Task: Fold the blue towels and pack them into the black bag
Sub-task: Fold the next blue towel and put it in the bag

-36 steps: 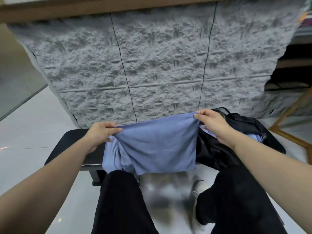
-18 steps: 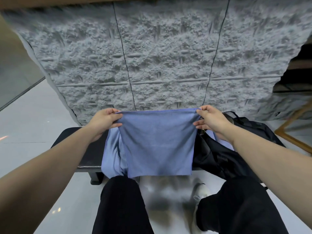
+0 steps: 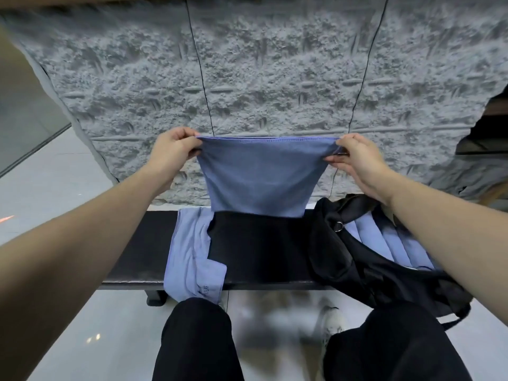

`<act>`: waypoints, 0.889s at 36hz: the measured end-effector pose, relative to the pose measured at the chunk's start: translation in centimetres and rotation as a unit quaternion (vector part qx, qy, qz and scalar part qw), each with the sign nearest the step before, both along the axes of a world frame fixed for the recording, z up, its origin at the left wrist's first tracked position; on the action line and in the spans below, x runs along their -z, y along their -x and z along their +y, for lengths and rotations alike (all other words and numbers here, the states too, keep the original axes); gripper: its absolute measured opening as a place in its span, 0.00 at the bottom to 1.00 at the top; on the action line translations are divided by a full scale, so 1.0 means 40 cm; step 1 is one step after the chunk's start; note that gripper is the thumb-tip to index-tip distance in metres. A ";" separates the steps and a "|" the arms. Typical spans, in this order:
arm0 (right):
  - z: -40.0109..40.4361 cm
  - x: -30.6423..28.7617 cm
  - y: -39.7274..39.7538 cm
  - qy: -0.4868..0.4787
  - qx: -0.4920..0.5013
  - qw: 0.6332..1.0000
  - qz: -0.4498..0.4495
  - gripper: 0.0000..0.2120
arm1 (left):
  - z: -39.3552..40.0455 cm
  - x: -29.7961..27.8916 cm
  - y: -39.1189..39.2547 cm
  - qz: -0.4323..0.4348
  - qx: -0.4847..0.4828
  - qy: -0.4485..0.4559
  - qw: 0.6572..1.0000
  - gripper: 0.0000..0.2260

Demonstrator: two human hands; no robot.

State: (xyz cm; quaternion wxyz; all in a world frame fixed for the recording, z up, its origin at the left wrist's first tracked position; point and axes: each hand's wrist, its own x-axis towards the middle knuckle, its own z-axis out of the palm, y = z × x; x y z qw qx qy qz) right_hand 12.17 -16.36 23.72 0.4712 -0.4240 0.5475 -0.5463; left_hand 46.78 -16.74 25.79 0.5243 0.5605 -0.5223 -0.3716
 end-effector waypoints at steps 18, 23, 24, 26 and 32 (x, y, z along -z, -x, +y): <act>0.141 0.254 -0.003 -0.184 -0.090 0.978 0.049 0.06 | 0.162 0.313 -0.025 -0.031 0.020 -0.161 0.986 0.07; 0.185 0.271 0.018 -0.206 -0.122 0.968 0.077 0.05 | 0.217 0.353 -0.033 -0.056 0.035 -0.181 0.981 0.06; 0.194 0.271 0.022 -0.208 -0.125 0.966 0.089 0.05 | 0.226 0.358 -0.037 -0.061 0.040 -0.187 0.980 0.07; 0.215 0.273 0.028 -0.211 -0.130 0.963 0.110 0.04 | 0.247 0.365 -0.041 -0.077 0.049 -0.192 0.977 0.07; 0.272 0.300 0.033 -0.201 -0.138 0.956 0.163 0.04 | 0.302 0.384 -0.052 -0.102 0.040 -0.184 0.977 0.07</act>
